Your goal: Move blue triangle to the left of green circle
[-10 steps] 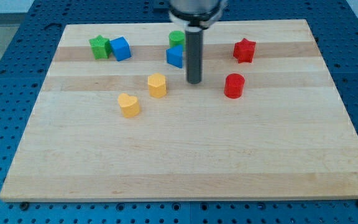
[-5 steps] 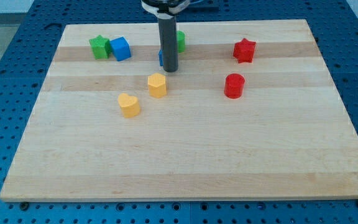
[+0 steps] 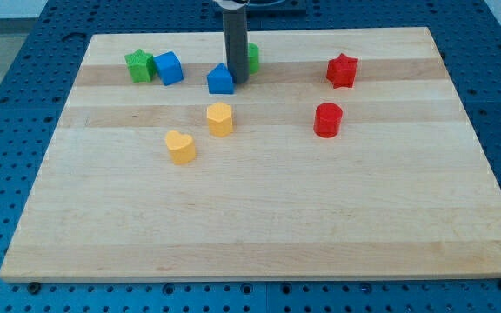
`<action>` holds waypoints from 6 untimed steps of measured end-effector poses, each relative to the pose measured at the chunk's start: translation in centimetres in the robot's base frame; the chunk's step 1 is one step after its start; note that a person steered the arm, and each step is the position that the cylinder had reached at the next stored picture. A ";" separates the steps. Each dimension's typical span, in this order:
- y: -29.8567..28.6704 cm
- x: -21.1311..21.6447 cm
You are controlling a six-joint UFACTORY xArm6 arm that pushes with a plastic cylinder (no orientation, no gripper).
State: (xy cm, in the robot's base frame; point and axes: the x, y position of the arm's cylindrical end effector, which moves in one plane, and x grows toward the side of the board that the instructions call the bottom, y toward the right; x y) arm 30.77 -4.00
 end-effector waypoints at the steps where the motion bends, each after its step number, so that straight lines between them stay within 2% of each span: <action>1: 0.3 0.1; 3: 2.9 3.3; 5: -1.7 4.1; 6: -2.3 2.0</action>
